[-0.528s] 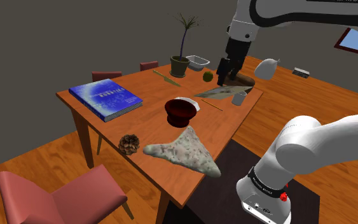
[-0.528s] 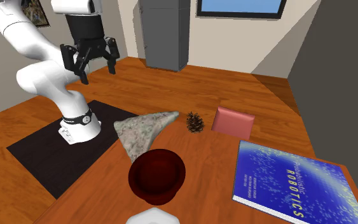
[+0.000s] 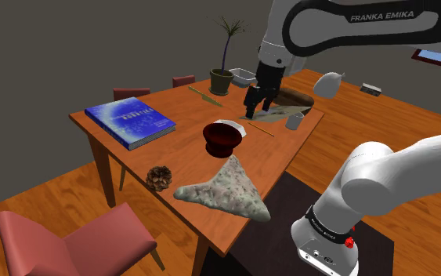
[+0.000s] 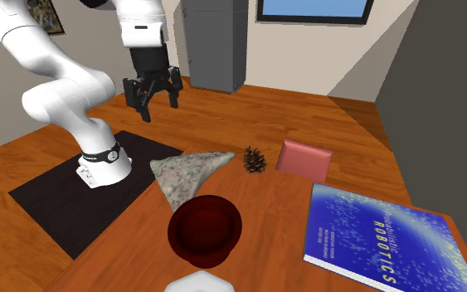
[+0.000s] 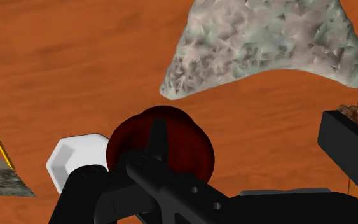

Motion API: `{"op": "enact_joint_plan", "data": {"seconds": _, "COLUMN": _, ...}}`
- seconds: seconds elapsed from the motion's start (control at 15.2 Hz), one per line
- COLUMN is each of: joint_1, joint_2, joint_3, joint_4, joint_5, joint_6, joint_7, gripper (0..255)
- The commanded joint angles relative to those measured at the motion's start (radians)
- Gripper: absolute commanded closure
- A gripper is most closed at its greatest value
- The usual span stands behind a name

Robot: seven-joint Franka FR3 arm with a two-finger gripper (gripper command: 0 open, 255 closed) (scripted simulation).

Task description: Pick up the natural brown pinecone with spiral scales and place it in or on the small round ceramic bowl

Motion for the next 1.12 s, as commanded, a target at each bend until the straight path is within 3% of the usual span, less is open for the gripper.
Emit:
{"op": "enact_joint_plan", "data": {"seconds": 0.0, "joint_1": 0.017, "joint_2": 0.041, "joint_3": 0.032, "joint_4": -0.013, "joint_5": 0.021, "joint_6": 0.065, "joint_7": 0.038, "gripper": 0}}
{"op": "enact_joint_plan", "data": {"seconds": 0.59, "joint_1": 0.068, "joint_2": 0.289, "joint_3": 0.162, "joint_4": 0.003, "joint_5": 0.061, "joint_6": 0.342, "joint_7": 0.19, "gripper": 0}}
{"op": "enact_joint_plan", "data": {"seconds": 1.06, "joint_1": 0.084, "joint_2": 0.532, "joint_3": 0.256, "joint_4": 0.095, "joint_5": 0.008, "joint_6": 0.523, "joint_7": 0.337, "gripper": 0}}
